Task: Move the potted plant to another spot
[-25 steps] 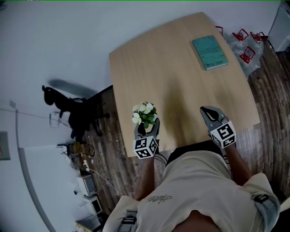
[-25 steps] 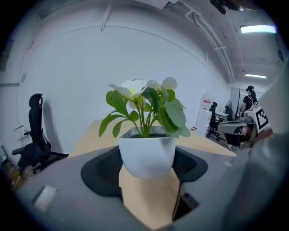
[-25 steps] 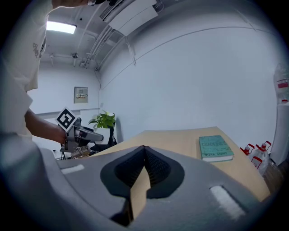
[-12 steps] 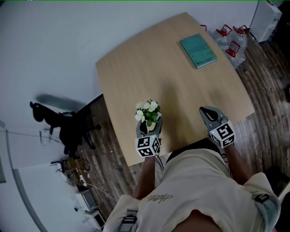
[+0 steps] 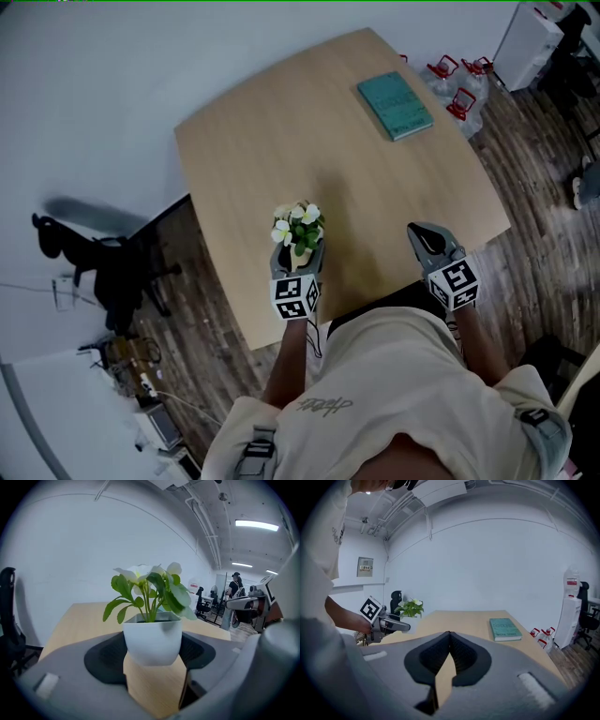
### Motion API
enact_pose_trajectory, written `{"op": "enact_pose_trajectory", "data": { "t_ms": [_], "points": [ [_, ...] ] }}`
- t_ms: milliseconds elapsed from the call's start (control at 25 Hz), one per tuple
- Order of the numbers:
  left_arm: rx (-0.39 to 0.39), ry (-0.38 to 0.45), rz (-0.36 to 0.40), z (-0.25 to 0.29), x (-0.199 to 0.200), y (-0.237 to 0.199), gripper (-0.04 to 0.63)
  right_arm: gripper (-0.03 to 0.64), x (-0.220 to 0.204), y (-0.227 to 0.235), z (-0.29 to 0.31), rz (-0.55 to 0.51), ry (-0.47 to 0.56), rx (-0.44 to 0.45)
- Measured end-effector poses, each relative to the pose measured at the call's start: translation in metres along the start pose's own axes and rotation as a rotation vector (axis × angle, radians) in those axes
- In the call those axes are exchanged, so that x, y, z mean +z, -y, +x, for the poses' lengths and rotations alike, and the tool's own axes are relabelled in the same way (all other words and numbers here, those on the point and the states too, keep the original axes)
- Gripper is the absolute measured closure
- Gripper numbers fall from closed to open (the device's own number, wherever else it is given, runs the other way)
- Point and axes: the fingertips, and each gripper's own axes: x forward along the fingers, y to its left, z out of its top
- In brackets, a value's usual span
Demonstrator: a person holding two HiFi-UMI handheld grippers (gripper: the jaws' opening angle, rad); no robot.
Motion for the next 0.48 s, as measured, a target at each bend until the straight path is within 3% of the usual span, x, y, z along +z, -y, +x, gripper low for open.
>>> {"op": "enact_pose_trajectory", "data": {
  "t_ms": [200,480],
  "points": [
    [0.010,0.005,-0.017,0.004,0.005,0.008,0.244,0.614,0.005,0.019,-0.004,0.018,0.001,-0.009],
    [0.057,-0.007,-0.029,0.019,0.009,0.034,0.244,0.614,0.008,0.043,0.004,0.014,0.014,0.088]
  ]
}}
